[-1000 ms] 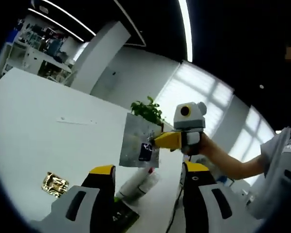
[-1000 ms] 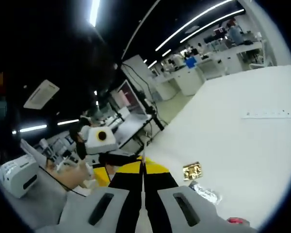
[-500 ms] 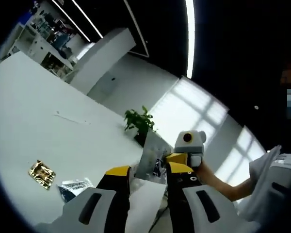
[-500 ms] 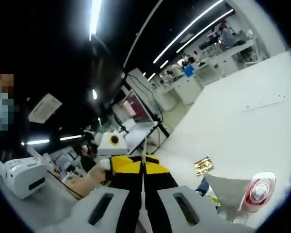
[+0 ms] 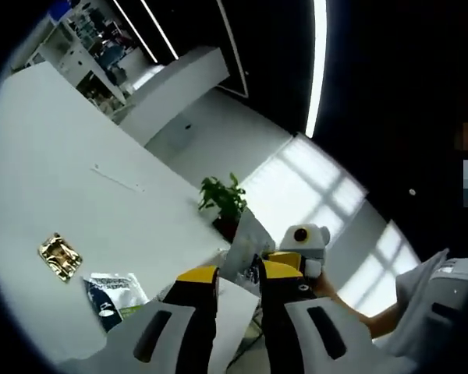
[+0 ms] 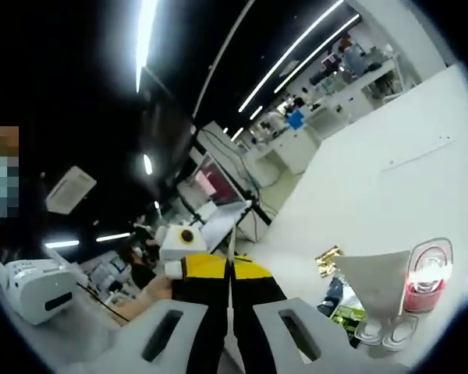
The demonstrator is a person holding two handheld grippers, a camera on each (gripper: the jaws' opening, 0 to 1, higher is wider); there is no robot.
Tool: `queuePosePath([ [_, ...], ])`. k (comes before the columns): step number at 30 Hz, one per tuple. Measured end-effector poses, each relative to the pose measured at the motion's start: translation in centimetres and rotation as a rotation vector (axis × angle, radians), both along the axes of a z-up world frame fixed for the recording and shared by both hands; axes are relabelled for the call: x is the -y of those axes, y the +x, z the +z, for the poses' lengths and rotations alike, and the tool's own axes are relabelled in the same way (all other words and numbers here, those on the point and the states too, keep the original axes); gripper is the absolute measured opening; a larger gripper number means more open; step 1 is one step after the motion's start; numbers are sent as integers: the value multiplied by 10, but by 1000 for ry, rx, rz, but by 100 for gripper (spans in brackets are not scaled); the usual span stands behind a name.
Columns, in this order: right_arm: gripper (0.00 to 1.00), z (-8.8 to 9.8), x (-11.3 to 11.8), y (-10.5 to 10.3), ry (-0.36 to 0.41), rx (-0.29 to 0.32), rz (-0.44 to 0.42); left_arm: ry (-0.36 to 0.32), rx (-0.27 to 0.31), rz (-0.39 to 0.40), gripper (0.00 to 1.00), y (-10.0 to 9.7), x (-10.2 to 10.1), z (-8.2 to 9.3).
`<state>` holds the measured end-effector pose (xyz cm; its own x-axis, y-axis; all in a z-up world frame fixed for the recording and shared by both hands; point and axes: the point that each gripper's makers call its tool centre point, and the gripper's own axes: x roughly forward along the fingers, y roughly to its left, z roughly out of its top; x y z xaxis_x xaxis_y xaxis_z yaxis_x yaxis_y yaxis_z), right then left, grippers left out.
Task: Arrange the skincare products in the storage area until every visible bottle or jar stands upright without overlapping.
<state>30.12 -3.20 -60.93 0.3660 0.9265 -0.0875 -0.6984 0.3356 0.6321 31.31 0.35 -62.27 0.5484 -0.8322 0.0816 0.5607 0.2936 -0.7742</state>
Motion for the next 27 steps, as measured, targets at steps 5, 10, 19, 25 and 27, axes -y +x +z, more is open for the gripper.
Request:
queuePosePath([
  [5,1,-2,-1,0,8,-5,-19,-13,-12,10,8,-2,-5,-2],
  [10,1,-2,-5,-2,20,-14,-17,-31,-29,13,9,-4,-5,-5],
  [19,1,-5,-10,-2,21,-21,-27,-38,-43,24,10,-5,-6,-7],
  [25,1,-16,-10,-3,-35,-11,-36,-58,-54,57,0,-2,-18,-7],
  [27,1,-17,-13,-5,-22,-24,-28,-57,-50,63,0,-2,-19,-6],
])
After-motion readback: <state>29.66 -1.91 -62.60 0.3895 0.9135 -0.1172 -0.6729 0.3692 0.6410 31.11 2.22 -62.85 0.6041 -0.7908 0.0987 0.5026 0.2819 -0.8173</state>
